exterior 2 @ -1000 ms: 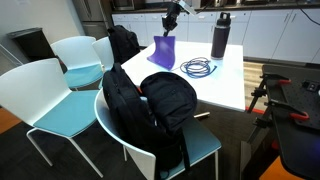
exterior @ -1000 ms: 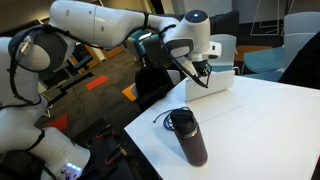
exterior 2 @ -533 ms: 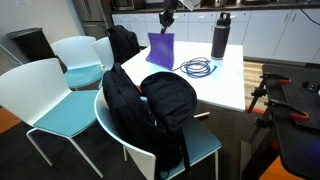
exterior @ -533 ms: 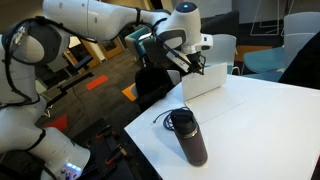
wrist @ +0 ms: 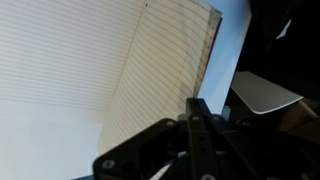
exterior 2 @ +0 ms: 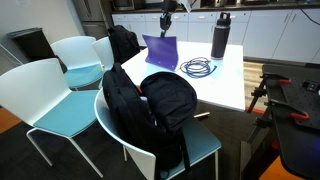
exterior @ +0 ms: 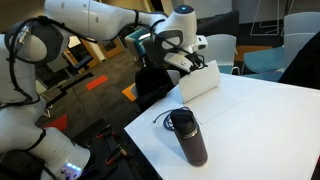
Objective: Open the book on the table.
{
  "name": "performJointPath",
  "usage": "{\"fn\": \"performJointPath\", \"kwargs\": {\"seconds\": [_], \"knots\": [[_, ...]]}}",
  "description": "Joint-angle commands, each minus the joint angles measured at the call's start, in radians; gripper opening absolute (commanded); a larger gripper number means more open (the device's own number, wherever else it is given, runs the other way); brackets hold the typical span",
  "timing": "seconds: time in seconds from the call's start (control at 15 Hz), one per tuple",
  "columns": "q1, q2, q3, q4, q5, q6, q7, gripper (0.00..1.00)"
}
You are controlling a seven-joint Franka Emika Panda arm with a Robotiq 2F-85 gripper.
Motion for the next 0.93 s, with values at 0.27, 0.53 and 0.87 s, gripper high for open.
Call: {"fn": "performJointPath", "kwargs": {"seconds": [0.27, 0.53, 0.87], "knots": [[0.016, 0.008, 0.023, -0.013, 0.005, -0.068, -0.192, 0.00], [0.036, 0.032, 0.037, -0.015, 0.038, -0.004, -0.217, 0.00], [0.080, 0.091, 0.052, 0.015, 0.071, 0.090, -0.170, 0.00]]}}
